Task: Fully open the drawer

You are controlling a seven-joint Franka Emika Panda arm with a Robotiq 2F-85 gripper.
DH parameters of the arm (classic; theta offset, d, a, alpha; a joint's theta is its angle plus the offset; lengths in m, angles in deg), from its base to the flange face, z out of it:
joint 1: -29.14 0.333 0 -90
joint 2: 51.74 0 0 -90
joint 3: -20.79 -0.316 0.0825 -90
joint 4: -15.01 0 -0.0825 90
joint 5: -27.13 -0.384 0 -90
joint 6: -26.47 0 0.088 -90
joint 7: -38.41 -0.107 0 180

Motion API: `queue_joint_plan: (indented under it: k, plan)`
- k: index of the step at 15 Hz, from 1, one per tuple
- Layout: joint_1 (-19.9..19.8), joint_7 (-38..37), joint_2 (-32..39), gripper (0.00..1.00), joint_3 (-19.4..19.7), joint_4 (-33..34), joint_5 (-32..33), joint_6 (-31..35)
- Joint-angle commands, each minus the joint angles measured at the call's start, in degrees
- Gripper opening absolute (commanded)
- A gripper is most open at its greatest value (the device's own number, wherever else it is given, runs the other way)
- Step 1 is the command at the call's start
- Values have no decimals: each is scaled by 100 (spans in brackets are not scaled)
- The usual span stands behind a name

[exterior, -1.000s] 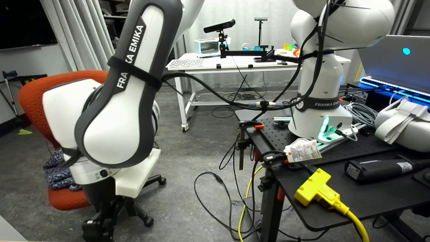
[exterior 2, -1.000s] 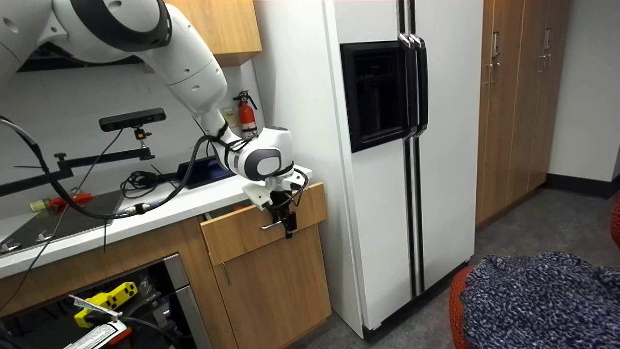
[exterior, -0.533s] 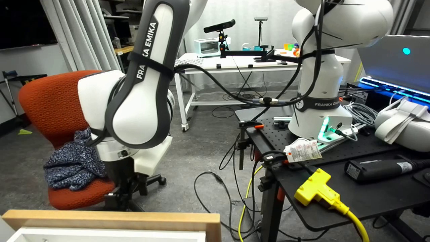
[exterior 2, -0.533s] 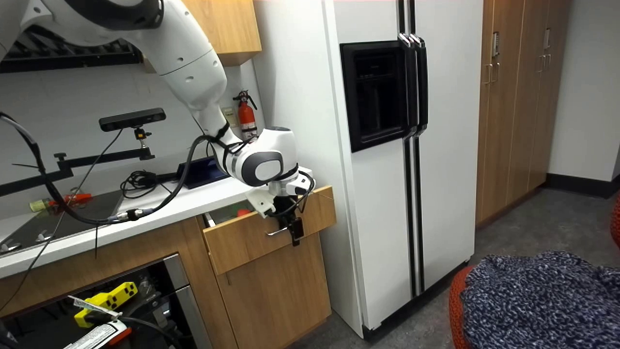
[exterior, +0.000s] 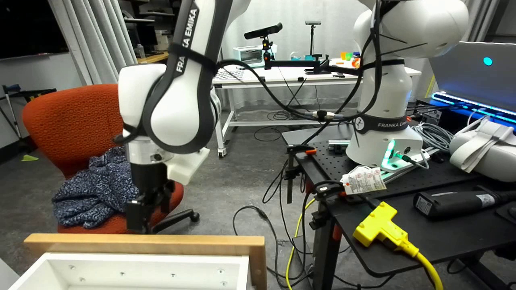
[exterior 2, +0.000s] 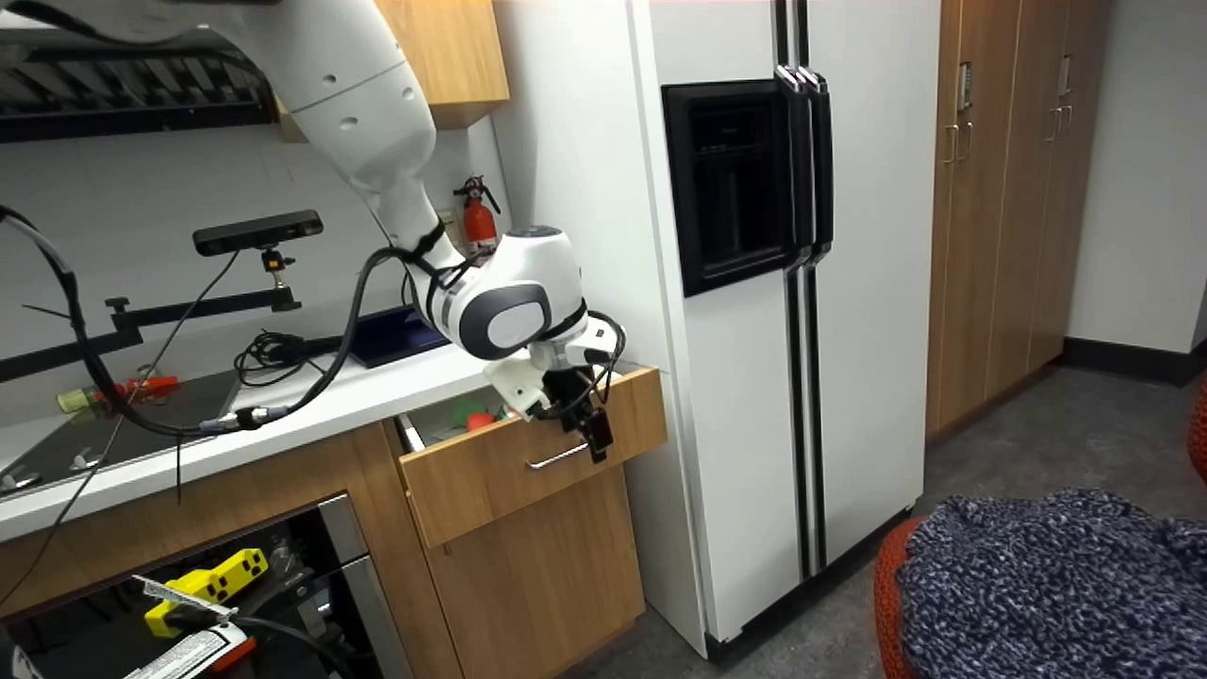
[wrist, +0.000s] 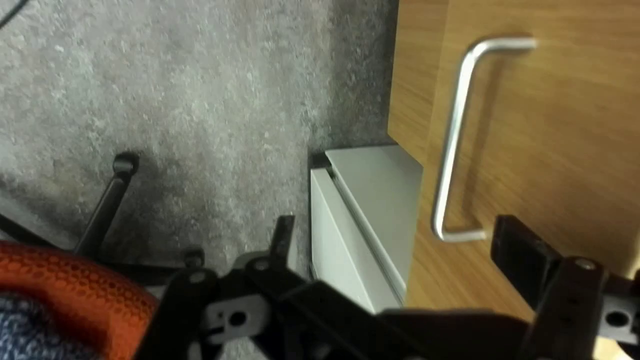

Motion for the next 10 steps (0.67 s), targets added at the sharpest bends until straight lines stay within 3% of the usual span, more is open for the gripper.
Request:
queue_joint_plan:
  k: [1,4,7,8,10]
  plan:
    - [-590,391,-1176,100,-480,-595,-159,209]
    - [-861,638,-1975,100,-711,-722,-291,-10]
    - [-1181,1170,-2390,100,-1245,-637,-719,-236]
    - [-1322,1524,-2418,81,-1542,-515,-1065,-407]
    - [-1433,2120,-2424,66,-1909,-324,-1701,-796]
